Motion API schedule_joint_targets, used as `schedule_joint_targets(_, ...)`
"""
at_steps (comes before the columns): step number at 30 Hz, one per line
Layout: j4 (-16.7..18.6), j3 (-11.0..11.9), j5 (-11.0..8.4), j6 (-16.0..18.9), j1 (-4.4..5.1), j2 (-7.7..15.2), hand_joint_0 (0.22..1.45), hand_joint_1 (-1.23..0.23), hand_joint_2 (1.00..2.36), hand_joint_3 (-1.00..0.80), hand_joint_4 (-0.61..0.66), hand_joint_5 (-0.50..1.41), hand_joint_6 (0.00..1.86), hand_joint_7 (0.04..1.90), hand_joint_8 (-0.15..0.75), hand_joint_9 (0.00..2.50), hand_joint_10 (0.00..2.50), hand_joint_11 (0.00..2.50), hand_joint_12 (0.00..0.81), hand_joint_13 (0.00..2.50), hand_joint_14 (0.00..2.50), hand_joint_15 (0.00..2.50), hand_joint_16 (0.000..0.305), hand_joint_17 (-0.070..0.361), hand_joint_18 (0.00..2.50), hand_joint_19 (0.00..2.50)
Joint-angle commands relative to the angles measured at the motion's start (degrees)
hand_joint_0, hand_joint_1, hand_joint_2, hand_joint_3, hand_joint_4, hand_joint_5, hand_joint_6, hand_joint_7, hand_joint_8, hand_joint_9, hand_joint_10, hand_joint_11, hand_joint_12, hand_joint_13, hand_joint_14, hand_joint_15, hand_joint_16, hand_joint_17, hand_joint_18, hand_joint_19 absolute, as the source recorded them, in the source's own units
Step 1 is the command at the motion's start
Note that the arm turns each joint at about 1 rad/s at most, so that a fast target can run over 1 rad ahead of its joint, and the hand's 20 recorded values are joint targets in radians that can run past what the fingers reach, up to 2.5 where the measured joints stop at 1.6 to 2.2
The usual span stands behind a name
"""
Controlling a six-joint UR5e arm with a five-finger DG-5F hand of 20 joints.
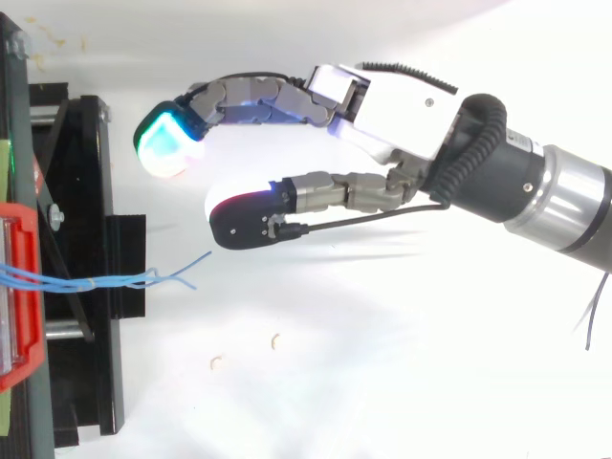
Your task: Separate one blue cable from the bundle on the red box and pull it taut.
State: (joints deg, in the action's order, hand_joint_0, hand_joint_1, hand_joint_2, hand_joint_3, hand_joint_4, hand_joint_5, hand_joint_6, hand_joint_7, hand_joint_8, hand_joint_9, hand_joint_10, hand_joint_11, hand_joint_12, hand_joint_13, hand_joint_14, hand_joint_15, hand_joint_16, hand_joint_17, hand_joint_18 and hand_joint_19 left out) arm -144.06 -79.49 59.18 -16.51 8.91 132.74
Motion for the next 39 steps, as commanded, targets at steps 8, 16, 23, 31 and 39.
schedule_joint_targets(8, 10.7, 0.7, 1.73, 0.2, 0.58, 6.1, 0.49, -0.58, 1.0, -0.47, 0.25, -0.2, 0.5, 0.77, 0.308, 0.45, 0.0, 0.15, 0.377, 0.27, 0.0, 0.04, 0.058, 0.13, 0.24, 0.07)
schedule_joint_targets(16, 13.4, 0.7, 1.82, -0.9, 1.02, 6.4, 0.5, -0.58, 1.0, -0.47, 0.26, -0.19, 0.5, 0.81, 0.31, 0.46, 0.0, 0.17, 0.379, 0.27, 0.0, 0.05, 0.058, 0.13, 0.25, 0.09)
schedule_joint_targets(23, 17.3, 4.4, 5.42, 1.5, 1.02, 12.1, 0.5, -0.58, 1.0, -0.47, 0.27, -0.19, 0.5, 0.81, 0.311, 0.46, 0.0, 0.17, 0.378, 0.28, 0.0, 0.05, 0.058, 0.129, 0.26, 0.1)
schedule_joint_targets(31, 17.4, 6.4, 7.27, 3.6, 1.37, 11.9, 0.49, -0.58, 1.0, -0.47, 0.29, -0.17, 0.5, 0.86, 0.312, 0.46, 0.0, 0.19, 0.376, 0.29, 0.0, 0.07, 0.057, 0.129, 0.28, 0.11)
schedule_joint_targets(39, 16.4, 6.5, 8.85, 9.5, 0.93, 11.9, 0.5, -0.58, 1.0, -0.48, 0.3, -0.15, 0.5, 0.94, 0.321, 0.51, 0.0, 0.22, 0.379, 0.34, 0.0, 0.1, 0.056, 0.126, 0.33, 0.15)
